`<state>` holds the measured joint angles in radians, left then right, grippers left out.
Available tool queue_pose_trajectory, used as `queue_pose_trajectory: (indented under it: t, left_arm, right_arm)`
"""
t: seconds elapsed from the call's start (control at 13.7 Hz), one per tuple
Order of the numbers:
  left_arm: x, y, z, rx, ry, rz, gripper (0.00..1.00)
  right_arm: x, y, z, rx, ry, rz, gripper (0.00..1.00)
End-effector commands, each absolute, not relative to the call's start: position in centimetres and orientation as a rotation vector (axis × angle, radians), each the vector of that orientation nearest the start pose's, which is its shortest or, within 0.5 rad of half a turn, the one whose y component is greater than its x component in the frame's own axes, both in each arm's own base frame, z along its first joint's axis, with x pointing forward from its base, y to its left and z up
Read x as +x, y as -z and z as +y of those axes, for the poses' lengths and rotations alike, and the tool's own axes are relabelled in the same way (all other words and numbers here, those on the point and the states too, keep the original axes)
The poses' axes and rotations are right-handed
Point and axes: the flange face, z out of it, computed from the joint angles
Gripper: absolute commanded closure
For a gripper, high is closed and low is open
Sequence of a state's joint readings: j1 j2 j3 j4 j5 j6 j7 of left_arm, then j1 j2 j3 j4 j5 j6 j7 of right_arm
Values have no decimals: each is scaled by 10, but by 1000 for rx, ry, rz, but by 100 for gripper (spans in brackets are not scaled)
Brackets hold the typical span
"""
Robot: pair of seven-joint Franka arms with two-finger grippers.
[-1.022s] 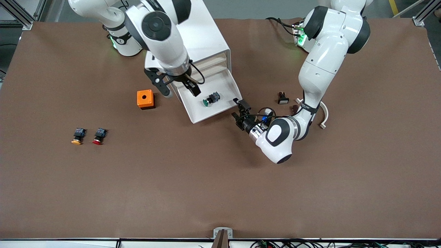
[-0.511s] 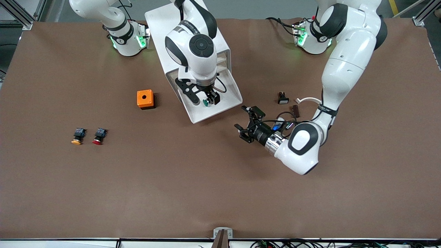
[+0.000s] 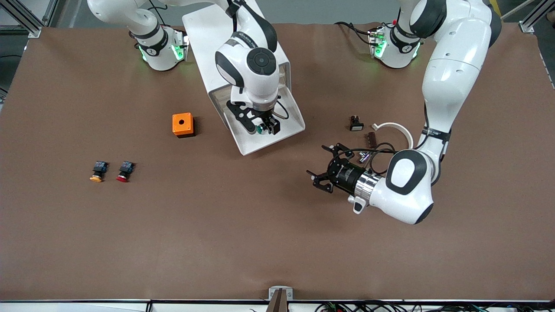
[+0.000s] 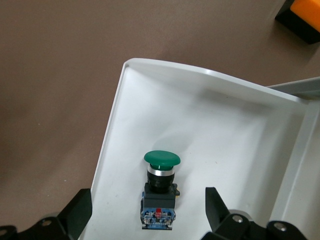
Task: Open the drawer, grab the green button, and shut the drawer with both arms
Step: 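Grasp the green button with the right gripper while the left gripper withdraws, then lift the green button out and carry it toward the red button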
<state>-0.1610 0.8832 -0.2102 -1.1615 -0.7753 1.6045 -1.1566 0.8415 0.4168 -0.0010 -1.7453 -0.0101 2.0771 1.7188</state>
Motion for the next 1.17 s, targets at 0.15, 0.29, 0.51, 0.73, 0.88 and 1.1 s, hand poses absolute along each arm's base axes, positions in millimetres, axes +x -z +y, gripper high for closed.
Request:
queue_pose_trajectory:
  t: [0.15, 0.29, 0.51, 0.73, 0.88, 1.1]
  left_arm:
    - [685, -291, -299, -3137, -999, -1373, 0]
    - [696, -298, -292, -3197, -806, -1357, 0]
    - [713, -303, -288, -3265, -370, -1277, 0]
    - [715, -304, -288, -3276, -229, -1160, 0]
    - [721, -302, -285, -3290, -162, -1185, 0]
    - [728, -292, -284, -3333, -56, -1171, 0]
  right_arm:
    - [428, -303, 491, -2927, -18, 1397, 0]
    - [425, -295, 494, -2929, -17, 1397, 0]
    - [421, -289, 499, -2922, -19, 1413, 0]
    - [416, -279, 504, -2925, -19, 1414, 0]
    - [413, -274, 506, -2928, -21, 1425, 0]
    - [409, -271, 509, -2933, -20, 1426, 0]
